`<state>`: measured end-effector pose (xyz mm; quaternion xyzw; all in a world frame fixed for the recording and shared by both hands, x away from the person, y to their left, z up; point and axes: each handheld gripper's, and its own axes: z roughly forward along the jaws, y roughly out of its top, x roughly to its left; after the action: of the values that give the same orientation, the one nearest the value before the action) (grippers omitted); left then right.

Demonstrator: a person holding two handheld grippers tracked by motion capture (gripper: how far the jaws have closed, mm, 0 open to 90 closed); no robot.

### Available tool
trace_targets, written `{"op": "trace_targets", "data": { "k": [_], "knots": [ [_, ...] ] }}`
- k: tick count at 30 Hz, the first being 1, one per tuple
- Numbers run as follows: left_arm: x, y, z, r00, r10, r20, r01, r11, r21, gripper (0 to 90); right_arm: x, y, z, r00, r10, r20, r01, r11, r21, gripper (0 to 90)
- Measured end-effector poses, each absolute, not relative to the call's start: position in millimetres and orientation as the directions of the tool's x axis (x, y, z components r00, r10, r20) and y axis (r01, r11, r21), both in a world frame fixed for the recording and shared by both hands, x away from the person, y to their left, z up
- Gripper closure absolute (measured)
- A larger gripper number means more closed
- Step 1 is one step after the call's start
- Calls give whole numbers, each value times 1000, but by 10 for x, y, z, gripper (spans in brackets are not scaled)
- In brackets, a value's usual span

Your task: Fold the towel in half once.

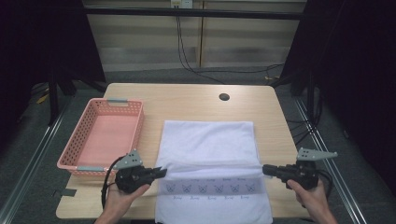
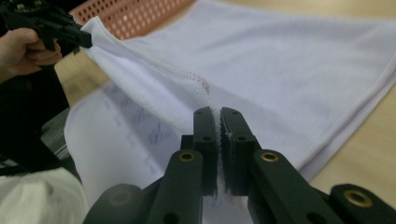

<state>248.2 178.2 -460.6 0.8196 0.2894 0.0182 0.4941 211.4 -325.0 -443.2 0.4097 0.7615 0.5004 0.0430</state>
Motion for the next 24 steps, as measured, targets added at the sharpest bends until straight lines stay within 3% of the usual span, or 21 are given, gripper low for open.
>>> {"op": "trace_targets", "data": {
  "k": [6,14,20,24],
  "knots": [
    [2448,1708,-4800,833,476,-281,505,-449,737,834,2013,-3166,-4744,-671,639,376,657,278,701,824],
    [2212,1851,-4657,859,426,-284,462,-406,789,847,1766,-3199,-4590,-702,621,350,612,275,741,840],
    [2077,1909,-4767,880,358,-313,463,-495,735,752,1571,-3132,-4632,-748,551,371,617,369,695,734],
    [2085,1998,-4730,870,369,-328,475,-449,756,694,1482,-3117,-4542,-780,508,366,584,380,717,707]
  ]
}}
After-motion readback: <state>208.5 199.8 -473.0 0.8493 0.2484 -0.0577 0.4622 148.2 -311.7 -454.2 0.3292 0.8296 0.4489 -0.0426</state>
